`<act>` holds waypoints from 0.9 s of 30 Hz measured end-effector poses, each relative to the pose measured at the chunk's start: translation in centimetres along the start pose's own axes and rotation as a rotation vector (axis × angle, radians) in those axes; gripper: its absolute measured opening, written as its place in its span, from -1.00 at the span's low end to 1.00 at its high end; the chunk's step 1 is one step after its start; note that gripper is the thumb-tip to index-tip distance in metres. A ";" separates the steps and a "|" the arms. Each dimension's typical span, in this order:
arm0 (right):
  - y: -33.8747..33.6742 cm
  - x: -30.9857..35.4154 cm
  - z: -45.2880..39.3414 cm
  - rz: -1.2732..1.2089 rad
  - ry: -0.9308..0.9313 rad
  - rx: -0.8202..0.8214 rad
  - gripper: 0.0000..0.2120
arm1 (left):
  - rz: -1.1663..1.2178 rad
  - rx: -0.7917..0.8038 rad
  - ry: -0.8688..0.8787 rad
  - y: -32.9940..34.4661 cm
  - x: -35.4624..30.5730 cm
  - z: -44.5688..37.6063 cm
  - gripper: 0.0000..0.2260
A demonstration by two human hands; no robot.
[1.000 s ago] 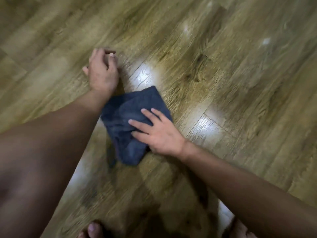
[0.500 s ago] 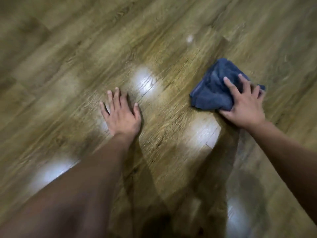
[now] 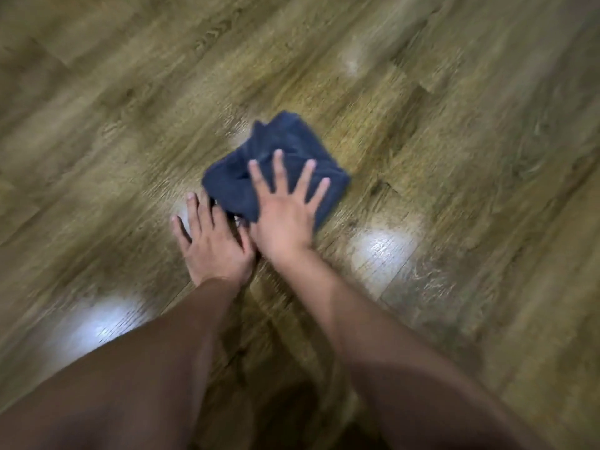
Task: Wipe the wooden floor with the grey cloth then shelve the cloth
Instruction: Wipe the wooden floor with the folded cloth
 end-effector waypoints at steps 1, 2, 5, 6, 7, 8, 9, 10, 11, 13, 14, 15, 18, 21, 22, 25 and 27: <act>0.4 0.7 0.3 0.016 -0.046 0.021 -0.07 | 0.003 -0.003 -0.003 0.0 0.1 0.0 -0.48; 0.3 0.7 0.3 0.029 -0.084 0.028 -0.09 | 0.004 -0.008 -0.007 0.1 0.1 0.0 -0.49; -0.8 -1.7 -0.3 0.078 -0.189 0.031 -0.14 | 0.009 -0.031 -0.010 0.2 0.1 0.0 -0.52; -1.3 -3.1 -0.7 0.088 -0.212 0.032 -0.11 | 0.015 -0.035 -0.009 0.2 0.1 -0.1 -0.52; -1.9 -4.6 -1.2 0.098 -0.227 0.036 -0.08 | 0.020 -0.034 -0.008 0.3 0.1 -0.1 -0.50; -2.5 -6.3 -1.7 0.108 -0.236 0.037 -0.04 | 0.021 -0.031 -0.010 0.3 0.0 -0.1 -0.49; -3.3 -8.0 -2.4 0.119 -0.233 0.032 -0.02 | 0.019 -0.029 -0.013 0.3 0.1 -0.1 -0.48; -4.2 -10.1 -3.1 0.128 -0.208 0.018 -0.02 | 0.018 -0.026 -0.017 0.3 0.0 -0.2 -0.47; -5.2 -12.3 -3.8 0.125 -0.160 -0.005 -0.03 | 0.015 -0.024 -0.019 0.3 0.0 -0.1 -0.46; -7.4 -17.5 -5.4 0.084 -0.002 -0.073 -0.11 | 0.016 -0.020 -0.023 0.1 -0.2 -0.1 -0.45; -8.3 -20.1 -6.1 0.052 0.089 -0.104 -0.15 | 0.015 -0.016 -0.024 0.0 -0.2 -0.2 -0.45; -9.1 -22.7 -6.7 0.019 0.179 -0.135 -0.19 | 0.012 -0.014 -0.023 0.0 -0.1 -0.2 -0.45; -10.9 -28.7 -7.7 -0.101 0.405 -0.200 -0.26 | 0.001 -0.012 -0.022 -0.1 -0.1 -0.3 -0.44; -11.1 -30.1 -7.6 -0.145 0.453 -0.227 -0.29 | -0.001 -0.005 -0.014 0.0 -0.7 -0.3 -0.43; -10.7 -29.2 -7.4 -0.156 0.431 -0.220 -0.30 | -0.010 -0.010 -0.019 0.0 -0.5 -0.4 -0.43; -9.2 -25.0 -4.9 -0.114 0.397 -0.239 -0.28 | -0.015 -0.024 -0.013 0.0 -0.1 -0.3 -0.44; -8.0 -21.6 -1.8 -0.072 0.377 -0.247 -0.25 | -0.018 -0.027 -0.014 0.1 0.0 -0.3 -0.45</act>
Point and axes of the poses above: each hand's wrist, its own z-axis away from the middle knuckle, its own y-axis out of the palm, x = y × z, the point moved 7 cm from there along -z, towards the middle knuckle, and after that the axes turned 8 degrees about -z, right-handed, at the moved point
